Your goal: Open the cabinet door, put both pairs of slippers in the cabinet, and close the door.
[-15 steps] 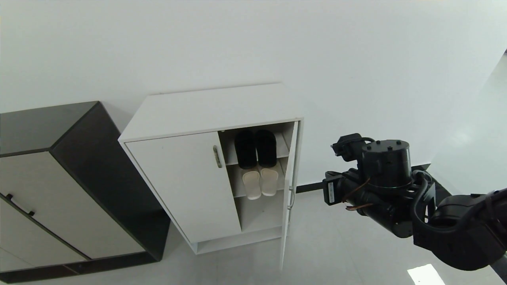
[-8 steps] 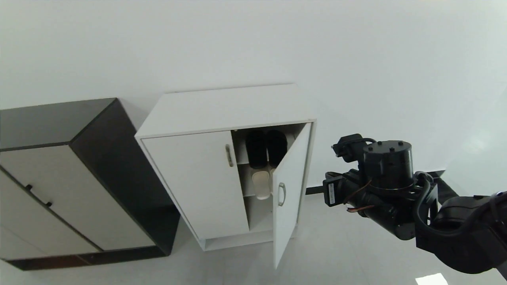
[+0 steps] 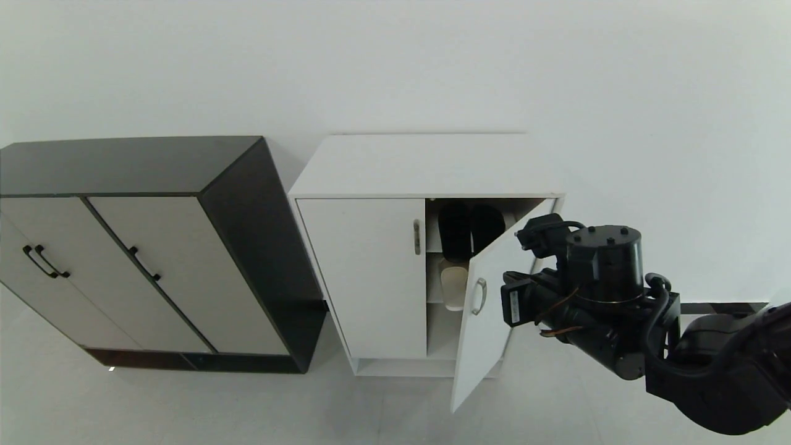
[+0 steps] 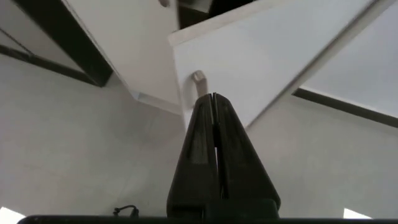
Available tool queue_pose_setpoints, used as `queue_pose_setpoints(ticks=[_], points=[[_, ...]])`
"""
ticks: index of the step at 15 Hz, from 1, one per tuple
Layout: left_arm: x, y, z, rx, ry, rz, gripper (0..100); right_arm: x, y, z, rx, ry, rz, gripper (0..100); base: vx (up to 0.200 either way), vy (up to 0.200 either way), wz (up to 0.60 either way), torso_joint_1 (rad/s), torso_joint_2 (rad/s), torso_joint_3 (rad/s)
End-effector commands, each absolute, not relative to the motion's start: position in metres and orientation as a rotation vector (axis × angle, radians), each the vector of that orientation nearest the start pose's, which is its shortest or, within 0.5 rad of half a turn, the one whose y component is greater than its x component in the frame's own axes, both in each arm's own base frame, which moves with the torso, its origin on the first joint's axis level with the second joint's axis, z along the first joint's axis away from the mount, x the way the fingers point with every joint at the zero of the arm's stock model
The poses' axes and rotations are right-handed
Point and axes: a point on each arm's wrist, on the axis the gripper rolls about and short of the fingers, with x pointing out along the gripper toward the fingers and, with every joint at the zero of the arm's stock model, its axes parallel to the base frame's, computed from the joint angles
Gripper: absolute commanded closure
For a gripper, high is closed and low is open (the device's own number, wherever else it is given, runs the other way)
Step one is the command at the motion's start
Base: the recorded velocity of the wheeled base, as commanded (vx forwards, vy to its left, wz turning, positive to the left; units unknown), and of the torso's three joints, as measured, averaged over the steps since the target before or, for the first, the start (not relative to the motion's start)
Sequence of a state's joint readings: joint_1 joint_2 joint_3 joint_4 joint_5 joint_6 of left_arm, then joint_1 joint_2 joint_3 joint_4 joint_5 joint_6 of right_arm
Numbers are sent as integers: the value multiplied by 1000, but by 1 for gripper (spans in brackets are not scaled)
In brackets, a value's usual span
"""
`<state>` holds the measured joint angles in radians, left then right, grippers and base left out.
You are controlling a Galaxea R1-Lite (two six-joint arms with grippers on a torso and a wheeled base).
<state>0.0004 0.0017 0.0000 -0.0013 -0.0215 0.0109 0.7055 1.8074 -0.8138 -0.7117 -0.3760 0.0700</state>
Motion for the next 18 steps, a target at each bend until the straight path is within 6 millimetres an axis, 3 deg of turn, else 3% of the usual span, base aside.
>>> queue_pose_setpoints(ticks=[1,7,15,18], points=[[-23,0,76,11,0,-21,100,255,200,153,-81,266,314,100,0,0,0,0,0,0],[-23,0,76,8,0,-14,100,248,187,141,-115,315,440,100,0,0,0,0,0,0],[-23,0,76,8,0,-15,100,248,184,140,-117,318,438,100,200,0,0,2,0,1],[-23,0,76,9,0,-15,100,243,182,136,-132,327,492,100,0,0,0,0,0,0]])
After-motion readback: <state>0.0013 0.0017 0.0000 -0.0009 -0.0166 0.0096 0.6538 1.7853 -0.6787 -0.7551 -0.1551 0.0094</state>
